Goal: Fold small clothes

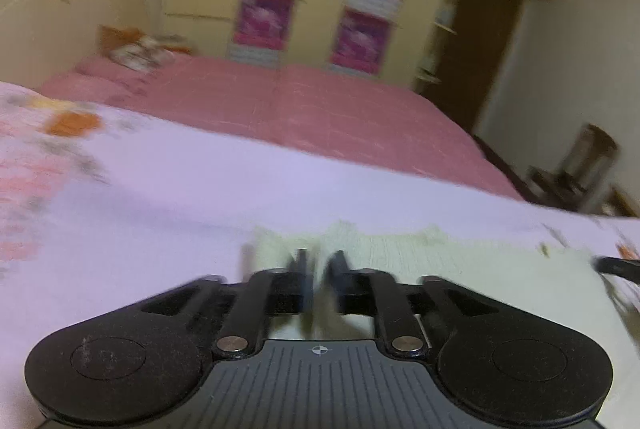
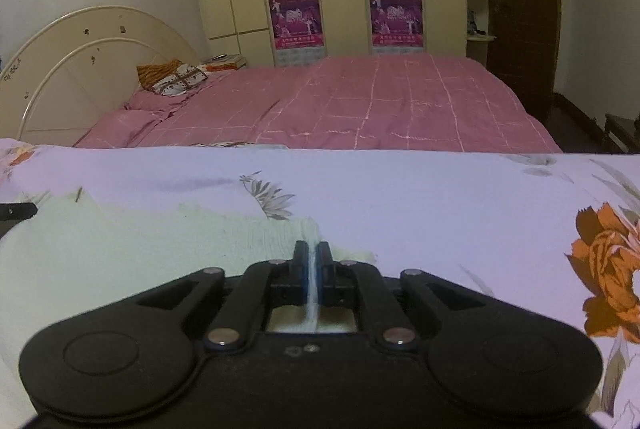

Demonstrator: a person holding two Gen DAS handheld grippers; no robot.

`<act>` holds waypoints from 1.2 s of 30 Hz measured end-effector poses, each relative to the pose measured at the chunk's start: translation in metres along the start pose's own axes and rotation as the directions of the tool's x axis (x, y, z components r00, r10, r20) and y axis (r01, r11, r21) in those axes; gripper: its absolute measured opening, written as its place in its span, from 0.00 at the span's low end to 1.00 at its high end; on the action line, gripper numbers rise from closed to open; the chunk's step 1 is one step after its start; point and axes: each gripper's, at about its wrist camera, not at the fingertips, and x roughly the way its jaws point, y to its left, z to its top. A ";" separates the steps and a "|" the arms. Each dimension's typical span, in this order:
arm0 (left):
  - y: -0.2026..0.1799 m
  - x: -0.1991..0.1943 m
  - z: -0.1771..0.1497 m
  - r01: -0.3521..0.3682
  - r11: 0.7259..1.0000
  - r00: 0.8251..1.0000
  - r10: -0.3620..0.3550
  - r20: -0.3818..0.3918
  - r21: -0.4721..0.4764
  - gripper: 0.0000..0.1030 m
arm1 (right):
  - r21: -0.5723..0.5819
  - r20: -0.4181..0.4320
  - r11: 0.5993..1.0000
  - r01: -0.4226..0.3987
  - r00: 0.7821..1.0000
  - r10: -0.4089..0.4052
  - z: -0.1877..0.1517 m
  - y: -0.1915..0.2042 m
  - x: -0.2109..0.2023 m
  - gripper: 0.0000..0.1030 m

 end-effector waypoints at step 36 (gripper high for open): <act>-0.080 -0.072 -0.084 0.062 0.974 0.998 -0.059 -0.023 0.216 0.66 | -0.138 -0.066 0.984 -0.109 0.993 0.101 -0.044 0.097 -0.058 0.30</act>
